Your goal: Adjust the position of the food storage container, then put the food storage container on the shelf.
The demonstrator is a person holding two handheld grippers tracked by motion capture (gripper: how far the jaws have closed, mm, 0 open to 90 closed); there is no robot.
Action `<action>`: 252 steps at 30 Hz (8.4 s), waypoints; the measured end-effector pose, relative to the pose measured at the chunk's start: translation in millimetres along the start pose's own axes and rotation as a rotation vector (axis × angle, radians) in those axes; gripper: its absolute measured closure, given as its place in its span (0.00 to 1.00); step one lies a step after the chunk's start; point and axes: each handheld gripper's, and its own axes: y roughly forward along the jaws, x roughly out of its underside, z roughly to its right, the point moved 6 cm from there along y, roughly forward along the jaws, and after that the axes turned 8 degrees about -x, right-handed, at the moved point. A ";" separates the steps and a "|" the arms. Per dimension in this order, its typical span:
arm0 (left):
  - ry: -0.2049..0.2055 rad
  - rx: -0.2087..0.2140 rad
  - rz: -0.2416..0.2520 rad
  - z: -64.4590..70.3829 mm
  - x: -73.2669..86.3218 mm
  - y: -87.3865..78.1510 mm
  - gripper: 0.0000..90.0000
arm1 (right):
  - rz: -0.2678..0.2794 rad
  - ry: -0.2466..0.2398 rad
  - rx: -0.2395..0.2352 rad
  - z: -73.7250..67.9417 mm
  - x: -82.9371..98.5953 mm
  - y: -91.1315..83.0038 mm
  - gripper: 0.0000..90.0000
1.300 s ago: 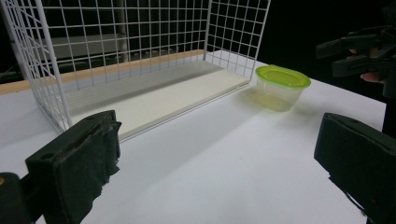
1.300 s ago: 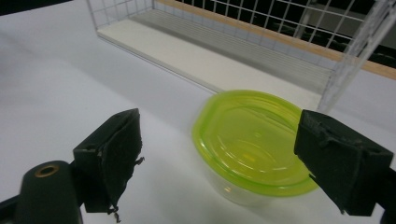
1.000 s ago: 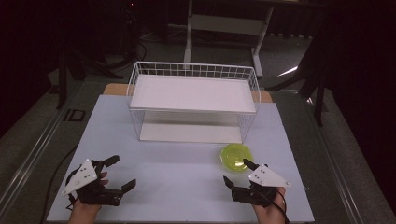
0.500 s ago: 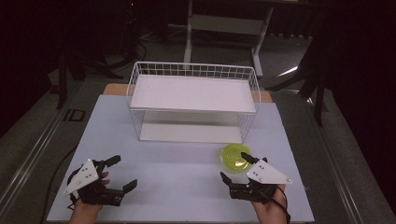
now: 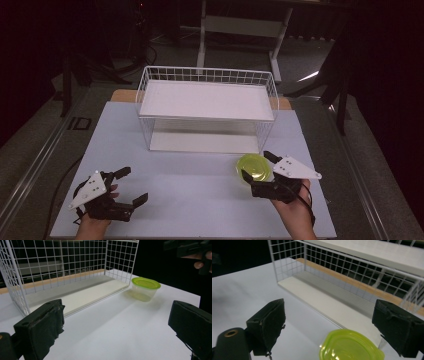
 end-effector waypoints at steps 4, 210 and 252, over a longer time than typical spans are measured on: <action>0.005 0.006 -0.004 1.6 0.1 1.1 0.01 | -0.008 -0.001 0.056 19.2 7.8 2.7 0.16; -0.169 0.022 -0.409 6.9 -5.7 155.6 0.26 | -0.194 0.268 -0.063 -1.9 39.3 128.8 0.42; -0.187 -0.008 -0.494 50.8 1.8 140.4 0.92 | -0.269 0.435 -0.066 -13.6 62.5 107.2 0.87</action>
